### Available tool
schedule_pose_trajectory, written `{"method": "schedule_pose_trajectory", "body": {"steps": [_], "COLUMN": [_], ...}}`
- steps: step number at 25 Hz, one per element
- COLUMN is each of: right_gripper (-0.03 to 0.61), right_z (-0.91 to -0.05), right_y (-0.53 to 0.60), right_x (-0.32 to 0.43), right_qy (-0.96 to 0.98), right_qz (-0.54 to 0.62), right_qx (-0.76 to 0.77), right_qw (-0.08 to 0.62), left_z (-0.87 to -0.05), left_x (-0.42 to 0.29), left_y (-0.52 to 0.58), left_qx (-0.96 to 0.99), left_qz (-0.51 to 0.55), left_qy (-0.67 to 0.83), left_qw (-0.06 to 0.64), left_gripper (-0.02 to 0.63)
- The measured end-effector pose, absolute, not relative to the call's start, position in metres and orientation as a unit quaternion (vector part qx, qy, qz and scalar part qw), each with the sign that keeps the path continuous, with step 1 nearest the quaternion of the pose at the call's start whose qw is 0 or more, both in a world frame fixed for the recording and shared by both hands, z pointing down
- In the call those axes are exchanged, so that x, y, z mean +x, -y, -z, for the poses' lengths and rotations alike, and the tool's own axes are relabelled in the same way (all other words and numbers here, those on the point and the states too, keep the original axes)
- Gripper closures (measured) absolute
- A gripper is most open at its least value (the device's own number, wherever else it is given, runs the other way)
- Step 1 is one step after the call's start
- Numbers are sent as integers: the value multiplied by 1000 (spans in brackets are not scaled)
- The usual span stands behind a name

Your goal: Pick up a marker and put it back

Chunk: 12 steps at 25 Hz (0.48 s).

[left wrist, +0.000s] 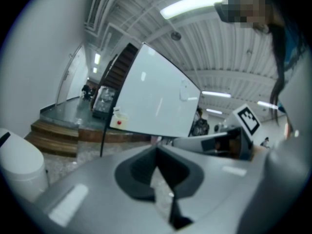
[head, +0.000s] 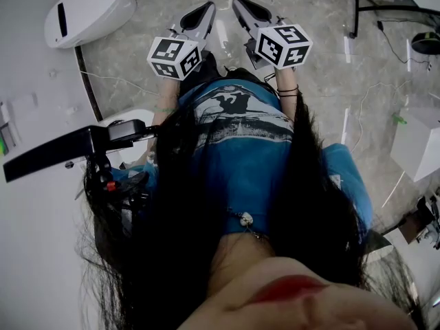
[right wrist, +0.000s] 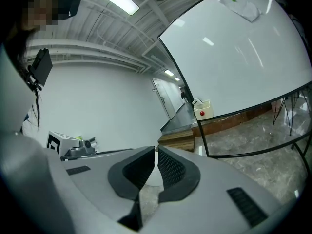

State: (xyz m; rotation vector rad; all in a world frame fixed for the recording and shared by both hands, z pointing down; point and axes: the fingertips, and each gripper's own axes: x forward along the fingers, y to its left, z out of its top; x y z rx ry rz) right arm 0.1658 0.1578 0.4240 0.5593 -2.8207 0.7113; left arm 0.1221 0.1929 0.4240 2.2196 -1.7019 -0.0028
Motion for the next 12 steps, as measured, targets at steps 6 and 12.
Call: {"method": "schedule_pose_trajectory", "body": {"steps": [6,12], "right_gripper": [552,552], "right_z": [-422,-423], "right_y": [-158,-152], "right_x": [167,166], "right_qy": [948,946], "right_qz": [-240,-238], "right_qx": [189,201], "right_qw": [91,87], "left_z": [-422,-425], "left_x": [124,126], "left_y": [-192,-186], "left_qx": [784,793], "left_qz": [0,-2], "left_qy": [597,585], "left_qw": [172,172], "left_gripper": [623,623]}}
